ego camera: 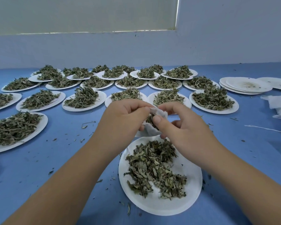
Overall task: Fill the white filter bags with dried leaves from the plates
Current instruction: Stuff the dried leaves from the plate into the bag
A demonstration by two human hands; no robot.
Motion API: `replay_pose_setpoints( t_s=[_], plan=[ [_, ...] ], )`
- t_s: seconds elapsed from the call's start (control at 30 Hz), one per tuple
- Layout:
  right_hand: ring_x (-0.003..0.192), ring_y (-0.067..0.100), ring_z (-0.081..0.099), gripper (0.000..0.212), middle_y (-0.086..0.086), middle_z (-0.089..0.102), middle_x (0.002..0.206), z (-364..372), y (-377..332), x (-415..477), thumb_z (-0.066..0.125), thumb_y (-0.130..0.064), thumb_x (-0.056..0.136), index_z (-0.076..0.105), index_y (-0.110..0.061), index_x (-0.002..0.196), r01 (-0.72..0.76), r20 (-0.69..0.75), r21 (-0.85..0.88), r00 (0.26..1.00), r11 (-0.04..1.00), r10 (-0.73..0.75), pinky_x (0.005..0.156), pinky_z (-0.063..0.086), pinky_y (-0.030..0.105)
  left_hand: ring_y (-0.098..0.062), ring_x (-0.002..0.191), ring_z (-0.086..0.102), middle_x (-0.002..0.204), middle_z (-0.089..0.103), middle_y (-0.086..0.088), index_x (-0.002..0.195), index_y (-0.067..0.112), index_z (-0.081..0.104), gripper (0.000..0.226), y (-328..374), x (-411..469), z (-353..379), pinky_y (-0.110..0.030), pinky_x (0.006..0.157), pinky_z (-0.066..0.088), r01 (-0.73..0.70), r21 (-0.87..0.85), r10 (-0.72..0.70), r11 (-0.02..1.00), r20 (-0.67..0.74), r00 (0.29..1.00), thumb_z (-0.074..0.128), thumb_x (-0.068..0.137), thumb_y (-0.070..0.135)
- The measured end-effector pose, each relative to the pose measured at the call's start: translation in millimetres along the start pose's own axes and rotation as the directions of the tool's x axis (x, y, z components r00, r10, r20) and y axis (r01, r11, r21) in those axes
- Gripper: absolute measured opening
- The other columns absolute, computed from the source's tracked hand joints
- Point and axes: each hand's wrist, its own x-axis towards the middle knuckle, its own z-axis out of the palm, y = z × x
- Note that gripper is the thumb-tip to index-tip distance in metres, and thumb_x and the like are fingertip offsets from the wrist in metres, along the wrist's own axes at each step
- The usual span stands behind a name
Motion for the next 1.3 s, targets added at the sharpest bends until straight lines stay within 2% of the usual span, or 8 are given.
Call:
replay_pose_setpoints(
  t_s=[0.23, 0.4, 0.53, 0.67, 0.8, 1.03, 1.17, 1.3],
  plan=[
    [0.063, 0.02, 0.07, 0.016, -0.002, 0.064, 0.095, 2, -5, 6, 0.069, -0.033, 0.087, 0.064, -0.024, 0.099, -0.222, 0.111, 0.28, 0.974, 0.934, 0.198, 0.052, 0.052, 0.022, 0.0, 0.035, 0.05, 0.042, 0.053, 0.016, 0.084, 0.014, 0.076, 0.023, 4, -5, 4, -0.006, 0.037, 0.034, -0.018, -0.022, 0.019, 1.0, 0.047, 0.999, 0.057, 0.092, 0.004],
    [0.046, 0.007, 0.058, 0.007, -0.002, 0.061, 0.06, 5, -17, 19, 0.06, -0.019, 0.081, 0.06, -0.012, 0.081, -0.165, 0.095, 0.022, 0.982, 0.986, 0.162, 0.041, 0.047, 0.022, -0.002, 0.044, 0.053, 0.048, 0.056, 0.015, 0.079, 0.03, 0.076, 0.028, 0, -3, 6, -0.012, 0.045, 0.041, -0.055, 0.086, 0.052, 0.995, 0.034, 0.998, 0.059, 0.09, 0.01],
    [0.059, 0.016, 0.063, 0.011, 0.006, 0.068, 0.079, -4, -27, 23, 0.063, -0.022, 0.082, 0.067, -0.014, 0.089, -0.108, 0.11, -0.027, 0.988, 0.994, 0.11, 0.06, 0.06, 0.041, -0.004, 0.048, 0.054, 0.057, 0.064, 0.005, 0.078, 0.03, 0.076, 0.026, 1, -1, 2, -0.013, 0.047, 0.041, -0.059, 0.07, 0.06, 0.996, -0.016, 0.998, 0.06, 0.09, 0.013],
    [0.076, 0.011, 0.069, 0.033, -0.006, 0.068, 0.1, -23, -36, 25, 0.069, -0.012, 0.08, 0.066, -0.03, 0.106, -0.136, 0.346, 0.053, 0.932, 0.989, 0.11, 0.067, 0.058, 0.025, -0.009, 0.046, 0.045, 0.044, 0.053, 0.011, 0.078, 0.028, 0.076, 0.025, 3, 2, -4, -0.014, 0.042, 0.034, -0.065, 0.003, 0.065, 0.998, -0.06, 0.996, 0.059, 0.09, 0.014],
    [0.055, 0.003, 0.06, 0.033, -0.013, 0.064, 0.08, -11, -42, 35, 0.065, -0.004, 0.075, 0.065, -0.028, 0.097, -0.027, 0.23, -0.148, 0.971, 0.989, 0.061, 0.049, 0.046, 0.012, -0.003, 0.038, 0.042, 0.041, 0.048, 0.014, 0.074, 0.027, 0.076, 0.027, 4, 1, -2, -0.011, 0.04, 0.031, -0.063, -0.043, 0.062, 0.997, -0.021, 0.998, 0.06, 0.09, 0.012],
    [0.06, 0.008, 0.048, 0.014, -0.008, 0.058, 0.072, 13, -39, 52, 0.057, -0.016, 0.081, 0.056, -0.029, 0.077, 0.047, 0.146, -0.412, 0.989, 0.91, 0.015, 0.044, 0.033, 0.014, 0.001, 0.038, 0.045, 0.041, 0.05, 0.016, 0.075, 0.024, 0.073, 0.024, 2, 3, -5, -0.01, 0.041, 0.033, -0.073, 0.0, 0.073, 0.997, -0.034, 0.997, 0.06, 0.09, 0.01],
    [0.064, 0.005, 0.054, 0.027, -0.013, 0.061, 0.09, 11, -25, 41, 0.053, -0.05, 0.074, 0.059, -0.036, 0.096, 0.051, 0.104, -0.183, 0.994, 0.982, -0.032, 0.052, 0.041, 0.017, 0.0, 0.045, 0.046, 0.044, 0.052, 0.017, 0.074, 0.025, 0.074, 0.028, -2, 8, -13, -0.012, 0.043, 0.034, -0.056, 0.058, 0.061, 0.997, -0.086, 0.994, 0.057, 0.089, 0.009],
    [0.059, 0.004, 0.05, 0.033, -0.017, 0.052, 0.098, 0, -8, 23, 0.062, -0.054, 0.078, 0.053, -0.044, 0.108, 0.101, 0.133, 0.001, 0.986, 0.995, -0.1, 0.053, 0.04, 0.016, -0.008, 0.049, 0.049, 0.05, 0.057, 0.007, 0.074, 0.026, 0.073, 0.026, -5, 10, -18, -0.019, 0.044, 0.038, -0.079, 0.121, 0.098, 0.99, -0.157, 0.983, 0.057, 0.09, 0.012]
  ],
)
